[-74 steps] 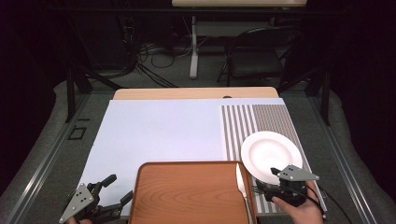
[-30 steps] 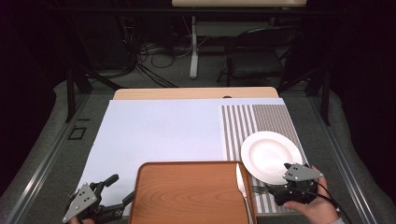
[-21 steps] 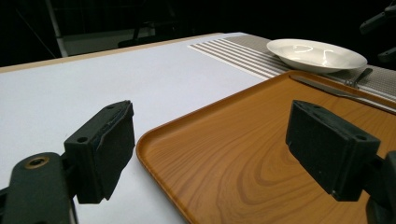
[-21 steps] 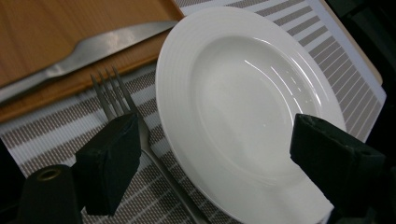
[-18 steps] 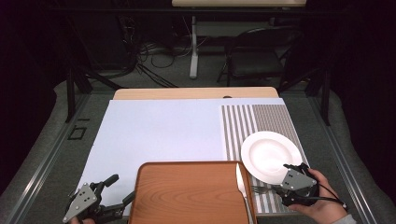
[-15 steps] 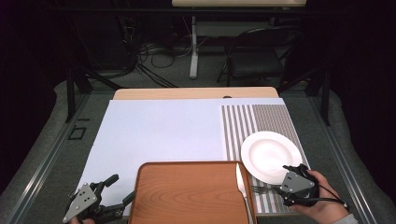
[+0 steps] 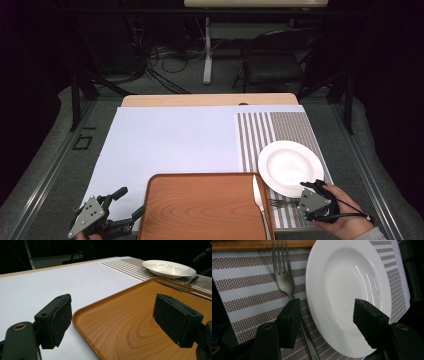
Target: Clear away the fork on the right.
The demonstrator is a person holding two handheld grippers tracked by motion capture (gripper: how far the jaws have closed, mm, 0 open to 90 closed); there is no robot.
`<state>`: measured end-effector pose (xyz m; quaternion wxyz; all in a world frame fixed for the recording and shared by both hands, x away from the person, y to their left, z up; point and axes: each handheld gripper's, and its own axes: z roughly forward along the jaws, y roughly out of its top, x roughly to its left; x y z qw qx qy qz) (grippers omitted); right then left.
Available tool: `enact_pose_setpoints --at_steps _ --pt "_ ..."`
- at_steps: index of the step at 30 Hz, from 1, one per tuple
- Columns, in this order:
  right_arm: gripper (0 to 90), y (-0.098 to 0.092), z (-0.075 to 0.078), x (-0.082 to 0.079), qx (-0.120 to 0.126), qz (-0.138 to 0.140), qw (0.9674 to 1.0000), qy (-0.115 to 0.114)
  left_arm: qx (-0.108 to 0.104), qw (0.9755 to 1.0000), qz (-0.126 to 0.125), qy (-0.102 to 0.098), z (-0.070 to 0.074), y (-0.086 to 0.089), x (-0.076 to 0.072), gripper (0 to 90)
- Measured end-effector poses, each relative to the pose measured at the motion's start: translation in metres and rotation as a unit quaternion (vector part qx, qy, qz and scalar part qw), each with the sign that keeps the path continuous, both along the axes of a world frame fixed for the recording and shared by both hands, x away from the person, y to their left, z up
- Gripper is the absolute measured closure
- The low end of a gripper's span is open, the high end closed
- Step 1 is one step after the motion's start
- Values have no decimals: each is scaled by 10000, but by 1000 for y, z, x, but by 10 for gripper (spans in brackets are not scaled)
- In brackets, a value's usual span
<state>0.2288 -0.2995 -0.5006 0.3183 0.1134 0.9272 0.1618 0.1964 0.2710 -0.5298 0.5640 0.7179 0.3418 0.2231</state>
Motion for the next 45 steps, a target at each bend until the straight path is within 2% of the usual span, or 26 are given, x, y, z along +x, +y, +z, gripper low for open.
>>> enact_pose_setpoints --at_steps 2,3,5,10,13,15,17,22,30,37,43,45 --pt "410 1 0 -2 -56 2 10000 12 5 10000 -11 13 0 0 0 158" --pt "414 1 0 -1 -100 98 9999 15 6 10000 -9 13 0 0 0 158" --pt "431 1 -1 -2 -81 84 9999 27 -6 10000 0 -2 0 0 0 158" --pt "530 2 -4 -2 -270 197 9993 148 8 10000 3 -4 0 0 0 158" --pt "574 2 -5 -1 -312 311 9989 132 4 10000 -1 -3 0 0 0 158" --pt "601 2 -7 -2 -254 376 9987 210 5 10000 0 -1 0 0 0 158" --pt "625 3 -7 -3 -322 392 9984 232 6 10000 0 -1 0 0 0 158" --pt "659 5 -10 -3 -425 564 9968 380 33 10000 -4 7 0 0 0 158" --pt "708 4 -17 -2 -628 626 9945 551 40 10000 -3 8 0 0 0 158" --pt "735 5 -23 0 -764 657 9929 630 38 10000 2 3 0 0 0 158" --pt "742 3 -30 4 -980 653 9908 659 39 10000 3 4 0 0 0 158" --pt "743 1 -30 4 -953 616 9914 647 35 10000 8 10 0 0 0 158"
